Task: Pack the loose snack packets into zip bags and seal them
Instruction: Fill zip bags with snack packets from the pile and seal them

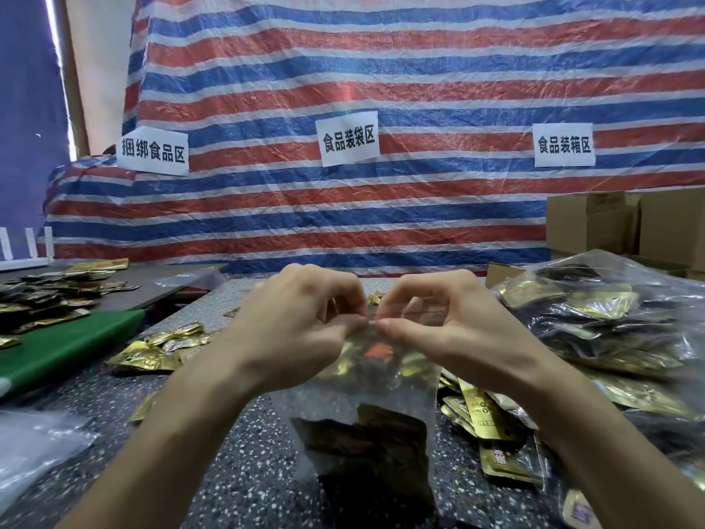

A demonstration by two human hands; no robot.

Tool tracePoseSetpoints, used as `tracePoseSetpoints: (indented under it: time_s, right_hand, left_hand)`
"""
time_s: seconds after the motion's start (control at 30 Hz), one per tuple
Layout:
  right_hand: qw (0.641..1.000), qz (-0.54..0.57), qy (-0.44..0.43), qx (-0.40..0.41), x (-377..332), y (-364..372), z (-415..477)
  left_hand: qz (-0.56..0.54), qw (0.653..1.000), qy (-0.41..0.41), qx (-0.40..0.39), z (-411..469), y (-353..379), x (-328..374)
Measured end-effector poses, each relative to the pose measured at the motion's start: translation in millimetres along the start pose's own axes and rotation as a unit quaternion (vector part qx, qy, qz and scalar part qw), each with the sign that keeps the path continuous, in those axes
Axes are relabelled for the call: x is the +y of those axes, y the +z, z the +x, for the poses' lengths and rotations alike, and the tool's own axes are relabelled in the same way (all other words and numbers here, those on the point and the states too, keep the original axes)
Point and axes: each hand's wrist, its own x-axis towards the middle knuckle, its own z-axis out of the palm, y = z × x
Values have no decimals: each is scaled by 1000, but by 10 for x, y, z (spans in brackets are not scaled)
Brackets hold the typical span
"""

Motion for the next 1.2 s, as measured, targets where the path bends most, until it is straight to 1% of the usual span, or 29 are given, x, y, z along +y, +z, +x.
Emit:
tracePoseSetpoints:
  time_s: [0.13, 0.23, 0.33, 0.43, 0.5, 0.57, 0.7, 0.8, 0.87, 1.0, 1.1, 1.13, 1.2]
  right_hand:
    - [1000, -21, -8, 8, -75, -16, -4]
    - [1000, -23, 10, 6, -112, -64, -8]
    - [998, -36, 36, 23, -104, -130, -19]
    - [995, -91, 41, 21, -128, -138, -23]
    - [989, -140, 31, 17, -177, -135, -26]
    - [986, -168, 20, 12, -225, -128, -30]
    - [978, -207, 24, 7, -276, -121, -35]
    - [978, -205, 34, 18, -279, -148, -37]
    - [980, -193, 45, 27, -287, -163, -39]
    - [973, -227, 32, 20, -327, -105, -53]
    - [973, -230, 12, 15, -352, -51, -56]
    - [974, -228, 5, 19, -356, -49, -49]
    - [979, -200, -2, 33, -358, -78, -40]
  left_hand:
    - [-19, 1000, 13, -1, 10, 2, 9]
    - [-67, 997, 1, -28, 0, -86, 0]
    - [-70, 996, -17, -49, -15, -181, -42]
    - [-56, 998, -21, -22, -19, -147, -16]
    - [-34, 999, -18, -4, -11, -100, 25]
    - [-29, 1000, -9, 7, -5, -73, 51]
    - [-60, 998, 4, 2, -6, -68, 88]
    - [-106, 993, -18, -40, -21, -180, 58]
    - [-123, 991, -23, -54, -39, -239, 34]
    - [-75, 997, -9, -10, -37, -189, 75]
    - [-65, 998, 6, 13, -22, -150, 121]
    - [-69, 998, 11, 13, -20, -150, 129]
    - [-126, 992, 11, -7, -26, -181, 117]
